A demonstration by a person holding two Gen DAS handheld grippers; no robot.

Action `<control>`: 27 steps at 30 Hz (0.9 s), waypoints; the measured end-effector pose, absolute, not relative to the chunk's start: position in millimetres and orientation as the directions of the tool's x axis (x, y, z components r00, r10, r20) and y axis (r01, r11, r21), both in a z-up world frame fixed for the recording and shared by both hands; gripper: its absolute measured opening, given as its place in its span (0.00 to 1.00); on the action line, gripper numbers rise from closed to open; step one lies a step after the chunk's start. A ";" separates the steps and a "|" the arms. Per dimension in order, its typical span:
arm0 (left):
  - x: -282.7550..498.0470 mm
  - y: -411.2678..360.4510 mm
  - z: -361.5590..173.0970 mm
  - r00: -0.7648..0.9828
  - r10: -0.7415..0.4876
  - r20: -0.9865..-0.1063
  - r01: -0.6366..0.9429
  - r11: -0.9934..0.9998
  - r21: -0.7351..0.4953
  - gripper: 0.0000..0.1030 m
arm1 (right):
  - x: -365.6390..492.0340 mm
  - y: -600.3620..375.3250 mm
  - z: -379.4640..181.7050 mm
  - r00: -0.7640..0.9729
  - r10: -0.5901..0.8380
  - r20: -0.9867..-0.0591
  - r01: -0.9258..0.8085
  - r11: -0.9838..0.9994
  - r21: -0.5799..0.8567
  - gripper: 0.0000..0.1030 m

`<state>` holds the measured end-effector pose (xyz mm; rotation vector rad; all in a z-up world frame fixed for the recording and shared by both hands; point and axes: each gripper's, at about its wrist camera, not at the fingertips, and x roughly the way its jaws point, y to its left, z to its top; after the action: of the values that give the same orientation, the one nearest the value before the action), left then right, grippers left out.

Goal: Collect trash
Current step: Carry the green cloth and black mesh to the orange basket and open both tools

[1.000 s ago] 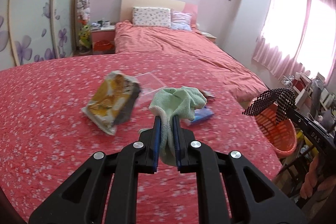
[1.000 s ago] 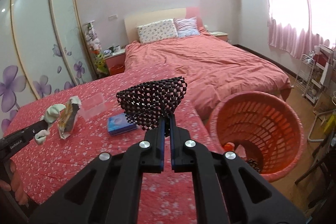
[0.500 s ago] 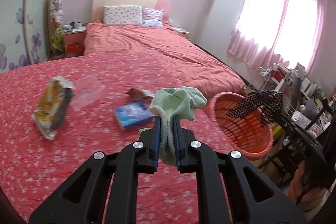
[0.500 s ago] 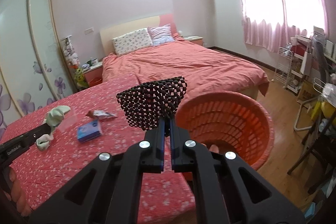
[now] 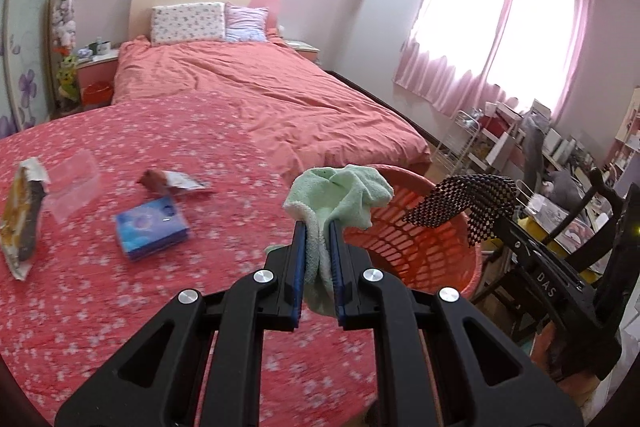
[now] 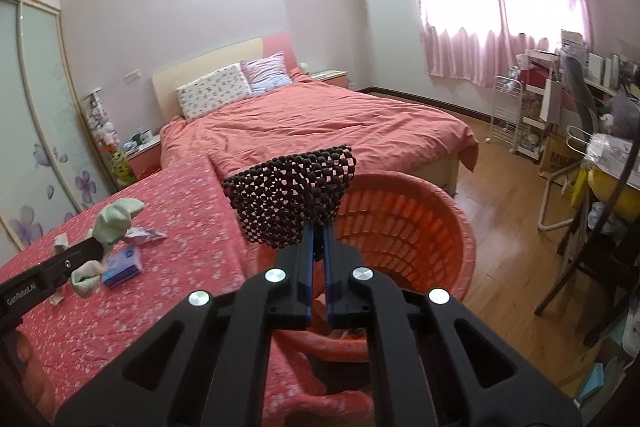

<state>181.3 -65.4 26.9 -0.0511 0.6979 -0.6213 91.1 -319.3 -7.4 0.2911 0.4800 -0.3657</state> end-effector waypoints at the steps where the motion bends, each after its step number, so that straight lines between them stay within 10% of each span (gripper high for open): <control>1: 181.5 -69.2 26.7 0.588 -0.557 -0.586 0.524 0.815 -0.248 0.11 | 91.4 -323.0 -8.6 0.822 -0.279 -0.497 0.415 0.891 0.186 0.05; 27: 192.0 -156.8 -5.0 0.454 -0.630 -0.630 0.612 0.734 -0.293 0.11 | 107.1 -388.5 -52.0 0.782 -0.321 -0.535 0.500 0.835 0.229 0.05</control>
<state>192.0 -156.8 -5.0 -0.0251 0.7881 -0.7669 107.1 -388.5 -52.0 0.3739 0.5024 -0.4548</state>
